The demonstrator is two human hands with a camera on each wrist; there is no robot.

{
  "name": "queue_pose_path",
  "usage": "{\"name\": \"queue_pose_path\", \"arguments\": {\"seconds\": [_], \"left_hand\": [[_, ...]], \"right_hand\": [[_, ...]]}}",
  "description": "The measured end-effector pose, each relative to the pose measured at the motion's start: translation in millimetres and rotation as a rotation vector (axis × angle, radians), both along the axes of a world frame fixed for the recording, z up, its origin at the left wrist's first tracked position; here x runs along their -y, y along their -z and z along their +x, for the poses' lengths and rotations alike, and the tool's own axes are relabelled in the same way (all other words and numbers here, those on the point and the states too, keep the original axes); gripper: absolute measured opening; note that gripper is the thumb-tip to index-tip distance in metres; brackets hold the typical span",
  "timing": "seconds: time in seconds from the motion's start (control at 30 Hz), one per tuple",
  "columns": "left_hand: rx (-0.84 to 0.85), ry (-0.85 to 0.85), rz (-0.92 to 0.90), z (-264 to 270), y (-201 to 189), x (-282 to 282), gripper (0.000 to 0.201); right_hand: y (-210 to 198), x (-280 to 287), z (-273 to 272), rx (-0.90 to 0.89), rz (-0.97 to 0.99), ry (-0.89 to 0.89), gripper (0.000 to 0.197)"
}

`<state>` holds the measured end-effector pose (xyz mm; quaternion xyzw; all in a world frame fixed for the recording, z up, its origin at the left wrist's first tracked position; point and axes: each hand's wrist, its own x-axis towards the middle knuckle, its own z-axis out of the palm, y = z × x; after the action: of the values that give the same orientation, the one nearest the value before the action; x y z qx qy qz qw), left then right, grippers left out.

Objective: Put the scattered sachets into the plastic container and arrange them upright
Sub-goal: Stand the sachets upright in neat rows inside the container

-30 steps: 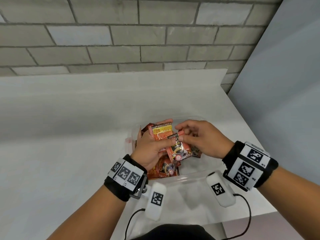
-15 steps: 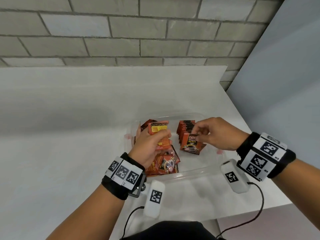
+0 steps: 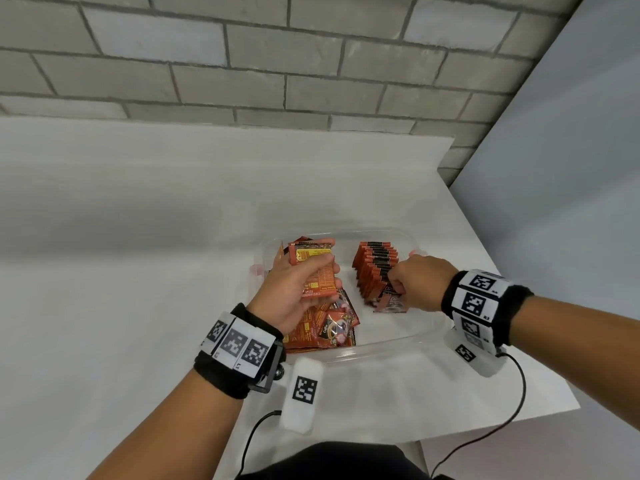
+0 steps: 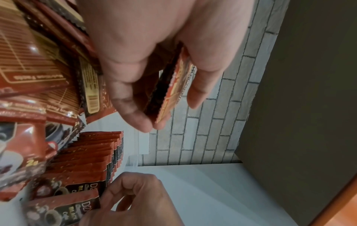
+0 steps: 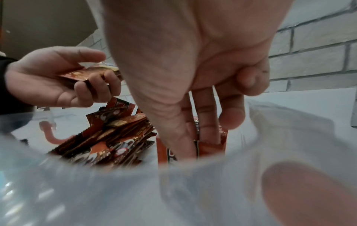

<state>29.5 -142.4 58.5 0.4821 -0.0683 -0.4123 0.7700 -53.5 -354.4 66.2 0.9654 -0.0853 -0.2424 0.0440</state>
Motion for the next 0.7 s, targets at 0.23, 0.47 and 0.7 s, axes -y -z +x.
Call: {"name": "queue_pose_path", "arguments": {"seconds": [0.23, 0.47, 0.7], "left_hand": [[-0.006, -0.014, 0.002, 2, 1, -3, 0.058], [-0.023, 0.0, 0.01, 3, 3, -1, 0.022], [-0.014, 0.005, 0.015, 2, 3, -1, 0.029]], "right_hand": [[-3, -4, 3, 0.028, -0.056, -0.003, 0.031], [-5, -12, 4, 0.008, -0.145, -0.083, 0.012], [-6, -14, 3, 0.032, -0.14, -0.08, 0.013]]}}
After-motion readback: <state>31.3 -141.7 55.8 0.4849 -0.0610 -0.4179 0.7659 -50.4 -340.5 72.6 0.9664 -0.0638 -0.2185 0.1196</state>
